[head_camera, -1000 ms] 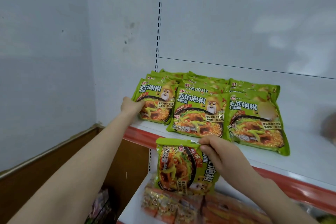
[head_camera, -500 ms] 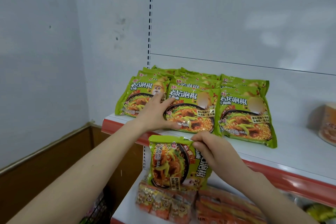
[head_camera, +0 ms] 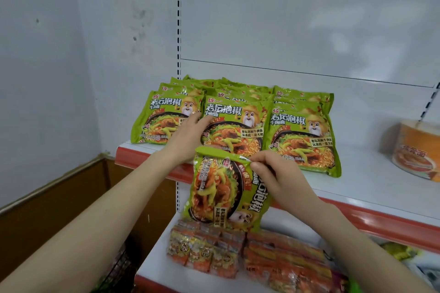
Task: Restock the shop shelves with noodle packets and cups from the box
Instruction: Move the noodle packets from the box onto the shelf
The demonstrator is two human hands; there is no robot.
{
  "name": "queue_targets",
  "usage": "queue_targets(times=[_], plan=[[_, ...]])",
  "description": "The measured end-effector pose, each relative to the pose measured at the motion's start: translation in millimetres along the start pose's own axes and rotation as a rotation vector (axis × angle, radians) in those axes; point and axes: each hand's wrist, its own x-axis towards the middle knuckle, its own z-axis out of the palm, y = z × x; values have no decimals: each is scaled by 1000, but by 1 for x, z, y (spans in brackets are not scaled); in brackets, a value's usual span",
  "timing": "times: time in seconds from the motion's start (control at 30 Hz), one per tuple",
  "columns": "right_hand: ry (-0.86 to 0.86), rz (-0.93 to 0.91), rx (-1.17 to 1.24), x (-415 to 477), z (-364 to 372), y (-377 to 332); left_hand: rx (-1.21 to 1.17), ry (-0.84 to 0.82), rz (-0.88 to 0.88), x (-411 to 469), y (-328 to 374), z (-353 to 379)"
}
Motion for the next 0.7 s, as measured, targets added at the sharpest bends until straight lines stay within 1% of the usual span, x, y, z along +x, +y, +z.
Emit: queue_targets(times=[0.03,0.1,0.13,0.17,0.2,0.27,0.33,0.37,0.47,0.53,0.6,0.7], plan=[[6,16,10,1,-3,-1,-102,67,6,-6,2,-4],[29,46,26,7,-10,-5,-430,181,-58,-23,9,-16],[46,50,22,11,-14,-7,-641,176,-91,-32,13,-24],[61,47,21,15,-17,-10,-839,124,-109,-42,17,-34],[70,43,28,20,-20,-12,-954,49,-118,-49,19,-41],[73,32,52,28,-24,-19,-1072,-62,-126,-58,19,-50],[75,9,73,34,-27,-25,-1192,-75,-227,-66,20,-57],[78,1,81,35,-28,-28,-1205,-72,-263,-69,20,-61],[58,-25,106,37,-25,-35,-997,-93,-212,-84,18,-67],[70,-19,157,37,-24,-37,-1019,-91,-179,-91,23,-71],[172,23,275,36,-25,-37,-1115,-59,-180,-97,28,-71],[410,150,480,31,-31,-29,-1313,26,-272,-103,26,-64]])
